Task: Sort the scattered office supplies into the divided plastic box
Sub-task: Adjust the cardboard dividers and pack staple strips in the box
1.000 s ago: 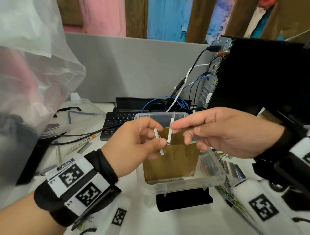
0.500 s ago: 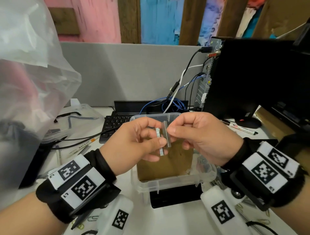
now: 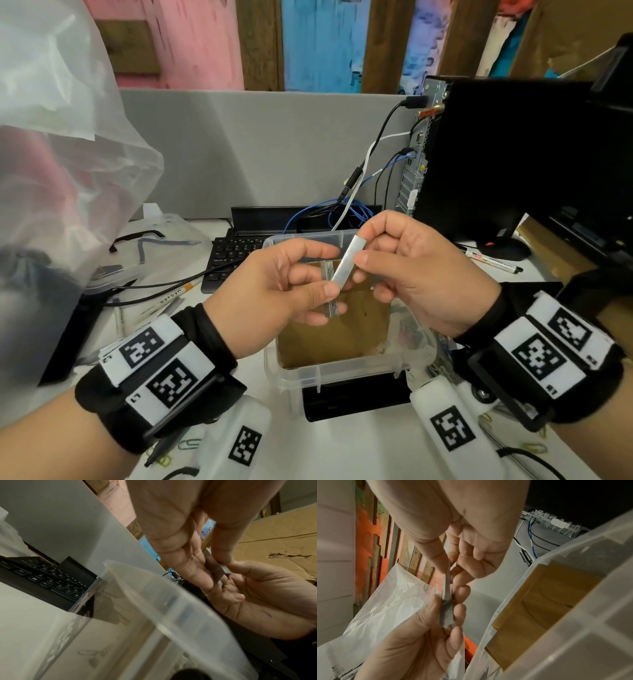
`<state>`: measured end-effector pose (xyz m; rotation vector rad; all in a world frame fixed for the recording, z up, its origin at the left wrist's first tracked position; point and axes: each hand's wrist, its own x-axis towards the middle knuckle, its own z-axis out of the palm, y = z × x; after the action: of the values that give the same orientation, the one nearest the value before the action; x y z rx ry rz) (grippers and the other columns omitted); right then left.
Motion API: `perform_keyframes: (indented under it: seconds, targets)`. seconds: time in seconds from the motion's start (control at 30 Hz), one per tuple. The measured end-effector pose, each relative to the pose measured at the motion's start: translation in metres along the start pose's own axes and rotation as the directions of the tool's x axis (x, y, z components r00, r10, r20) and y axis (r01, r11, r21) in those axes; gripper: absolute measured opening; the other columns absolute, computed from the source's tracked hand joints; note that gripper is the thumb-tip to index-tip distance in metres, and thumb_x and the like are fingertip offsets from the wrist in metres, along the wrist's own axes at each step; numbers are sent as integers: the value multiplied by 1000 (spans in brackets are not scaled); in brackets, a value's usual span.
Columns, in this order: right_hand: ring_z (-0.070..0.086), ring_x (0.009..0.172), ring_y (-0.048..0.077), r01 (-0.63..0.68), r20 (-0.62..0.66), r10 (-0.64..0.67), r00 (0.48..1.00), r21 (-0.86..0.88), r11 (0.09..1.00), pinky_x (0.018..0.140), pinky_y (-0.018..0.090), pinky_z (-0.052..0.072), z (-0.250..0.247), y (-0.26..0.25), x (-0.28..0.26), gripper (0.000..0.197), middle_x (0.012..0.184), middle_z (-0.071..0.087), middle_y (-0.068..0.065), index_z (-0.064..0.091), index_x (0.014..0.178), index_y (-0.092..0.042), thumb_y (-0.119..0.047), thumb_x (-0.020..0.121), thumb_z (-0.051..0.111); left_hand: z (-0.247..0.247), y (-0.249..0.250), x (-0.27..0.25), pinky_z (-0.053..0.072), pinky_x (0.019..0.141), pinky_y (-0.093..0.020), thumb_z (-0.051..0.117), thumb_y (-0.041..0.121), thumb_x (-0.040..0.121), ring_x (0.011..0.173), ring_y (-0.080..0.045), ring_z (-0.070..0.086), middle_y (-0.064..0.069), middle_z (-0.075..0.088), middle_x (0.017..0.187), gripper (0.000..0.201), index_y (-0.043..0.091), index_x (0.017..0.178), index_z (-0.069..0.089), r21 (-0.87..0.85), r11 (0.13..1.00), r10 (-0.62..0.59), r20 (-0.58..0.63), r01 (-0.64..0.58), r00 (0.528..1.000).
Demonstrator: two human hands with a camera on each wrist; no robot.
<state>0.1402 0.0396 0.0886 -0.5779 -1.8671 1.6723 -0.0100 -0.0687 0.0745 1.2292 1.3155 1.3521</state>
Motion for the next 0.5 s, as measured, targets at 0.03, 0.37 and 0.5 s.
perform_keyframes:
  seconds: [0.03, 0.37, 0.5]
  targets:
    - [63, 67, 15, 6, 21, -6, 1000, -9, 1000, 45, 23, 38, 0, 0, -1, 13, 78, 63, 11, 55, 92, -11, 1, 89, 56, 0, 0, 0, 58, 69, -32, 63, 13, 74, 83, -26, 72, -12, 73, 95, 46, 10, 119, 55, -1, 1000, -1, 2, 1, 1000]
    - [54, 69, 18, 115, 121, -94, 988, -182, 977, 51, 26, 40, -6, -1, 7, 18, 78, 62, -1, 60, 94, -16, 1, 89, 58, -1, -2, -1, 57, 69, -29, 64, 14, 74, 84, -21, 71, -7, 74, 100, 39, 4, 112, 59, -2, 999, -40, 32, 40, 999]
    - [53, 66, 15, 160, 170, -127, 977, -201, 966, 49, 21, 41, -5, -3, 10, 16, 82, 62, 1, 61, 99, -10, 2, 88, 60, 0, -3, 0, 57, 71, -25, 64, 12, 76, 88, -19, 71, -6, 74, 99, 38, 3, 112, 60, -18, 998, -52, 44, 53, 998]
